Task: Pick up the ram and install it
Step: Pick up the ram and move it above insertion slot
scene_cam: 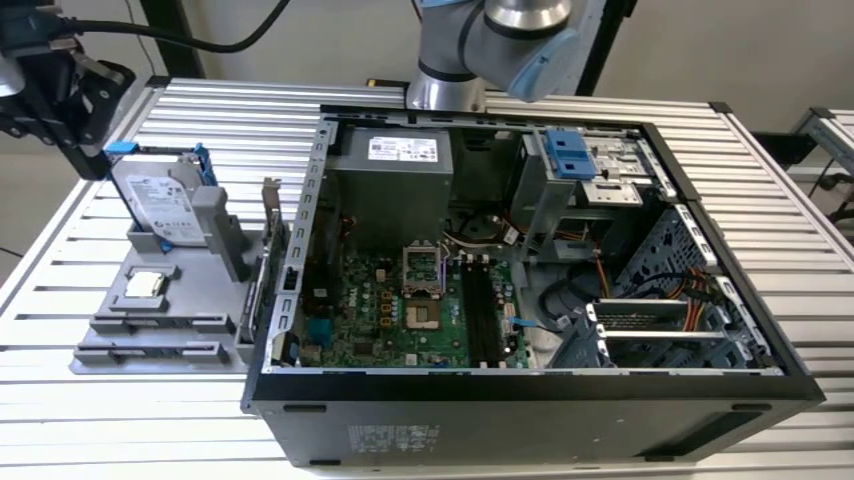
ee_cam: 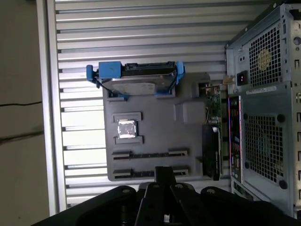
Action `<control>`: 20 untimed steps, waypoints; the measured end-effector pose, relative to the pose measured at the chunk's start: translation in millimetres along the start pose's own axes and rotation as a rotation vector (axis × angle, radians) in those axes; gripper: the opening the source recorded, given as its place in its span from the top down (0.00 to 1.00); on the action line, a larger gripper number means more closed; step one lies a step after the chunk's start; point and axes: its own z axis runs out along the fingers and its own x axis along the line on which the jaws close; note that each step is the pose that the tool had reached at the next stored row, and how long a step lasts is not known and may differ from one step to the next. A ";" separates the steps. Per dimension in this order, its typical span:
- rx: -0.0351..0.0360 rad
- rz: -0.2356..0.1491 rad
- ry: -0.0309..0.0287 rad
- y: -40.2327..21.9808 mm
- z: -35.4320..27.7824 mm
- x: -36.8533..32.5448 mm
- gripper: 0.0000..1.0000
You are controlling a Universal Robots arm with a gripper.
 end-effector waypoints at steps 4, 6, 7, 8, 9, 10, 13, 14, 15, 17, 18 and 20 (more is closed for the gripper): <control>0.0000 0.000 0.0000 -4.6 -0.2 0.0 1.00; 0.0001 0.000 0.0001 -6.6 -0.4 0.1 1.00; 0.0001 0.000 0.0001 -7.5 -0.4 0.2 1.00; 0.0001 0.000 0.0001 -8.3 -0.4 0.3 1.00; 0.0000 0.000 0.0000 -9.1 -0.5 0.4 1.00; 0.0000 0.000 0.0000 -9.9 -0.5 0.5 1.00; 0.0001 0.000 0.0000 -12.4 -0.6 0.7 1.00; 0.0001 0.000 0.0001 -13.3 -0.7 0.8 1.00; 0.0000 0.000 0.0000 -14.4 -0.7 0.8 1.00; 0.0001 0.000 0.0001 -17.1 -0.8 0.8 1.00; 0.0001 0.000 0.0000 -18.8 -0.9 0.7 1.00; 0.0001 0.000 0.0001 -21.9 -1.1 0.5 1.00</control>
